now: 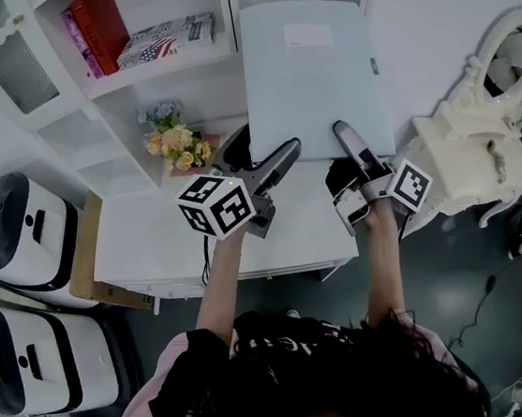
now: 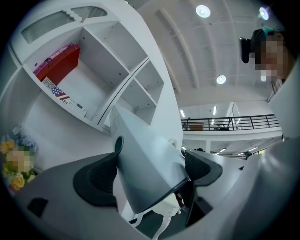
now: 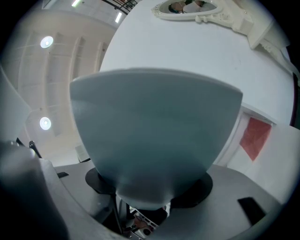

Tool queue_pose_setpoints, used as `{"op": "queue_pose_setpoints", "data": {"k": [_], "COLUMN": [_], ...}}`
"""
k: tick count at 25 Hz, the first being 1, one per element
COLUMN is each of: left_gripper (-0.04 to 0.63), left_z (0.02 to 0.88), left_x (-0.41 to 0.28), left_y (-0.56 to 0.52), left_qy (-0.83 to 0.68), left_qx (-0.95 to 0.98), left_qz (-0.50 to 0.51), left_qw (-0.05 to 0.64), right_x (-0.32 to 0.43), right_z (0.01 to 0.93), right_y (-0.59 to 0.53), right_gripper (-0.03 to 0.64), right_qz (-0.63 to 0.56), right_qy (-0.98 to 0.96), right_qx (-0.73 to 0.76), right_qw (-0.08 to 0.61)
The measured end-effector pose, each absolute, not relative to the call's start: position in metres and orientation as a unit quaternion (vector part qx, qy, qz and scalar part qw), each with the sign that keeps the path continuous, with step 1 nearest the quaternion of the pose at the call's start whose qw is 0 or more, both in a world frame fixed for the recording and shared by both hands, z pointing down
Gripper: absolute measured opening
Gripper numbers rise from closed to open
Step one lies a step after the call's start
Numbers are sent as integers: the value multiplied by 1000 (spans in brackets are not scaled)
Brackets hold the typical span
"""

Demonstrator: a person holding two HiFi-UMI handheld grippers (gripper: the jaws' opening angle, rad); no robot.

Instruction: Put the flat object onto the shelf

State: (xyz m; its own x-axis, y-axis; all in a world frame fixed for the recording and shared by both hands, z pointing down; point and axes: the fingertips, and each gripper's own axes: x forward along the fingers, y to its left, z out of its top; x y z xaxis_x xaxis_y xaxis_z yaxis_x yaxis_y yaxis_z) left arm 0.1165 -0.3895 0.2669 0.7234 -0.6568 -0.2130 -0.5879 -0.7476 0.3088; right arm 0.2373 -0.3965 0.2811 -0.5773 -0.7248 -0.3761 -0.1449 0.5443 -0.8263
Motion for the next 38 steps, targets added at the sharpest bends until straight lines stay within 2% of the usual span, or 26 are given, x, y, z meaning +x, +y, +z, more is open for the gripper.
{"op": "queue_pose_setpoints", "data": {"k": [11, 17, 21, 30, 38], "left_gripper": [446, 446, 445, 445, 443], "left_z": [256, 238, 229, 235, 225], "left_x": [113, 107, 107, 119, 112], "left_y": [-407, -423, -429, -447, -470], "left_qy": [-312, -319, -306, -290, -315], "left_qx": [931, 938, 944, 950, 939], "left_qz": [-161, -133, -122, -100, -128], "left_qw": [104, -4, -34, -53, -56], "right_x": [240, 252, 255, 251, 246], "right_z": [277, 264, 258, 257, 247], "right_y": [-424, -446, -459, -488, -502], "right_gripper": [316, 316, 316, 316, 316], "right_qz": [-433, -408, -411, -429, -420], "right_qy": [764, 764, 753, 730, 739], "right_qx": [-254, -273, -268, -263, -254], "right_qw": [405, 419, 439, 462, 462]}}
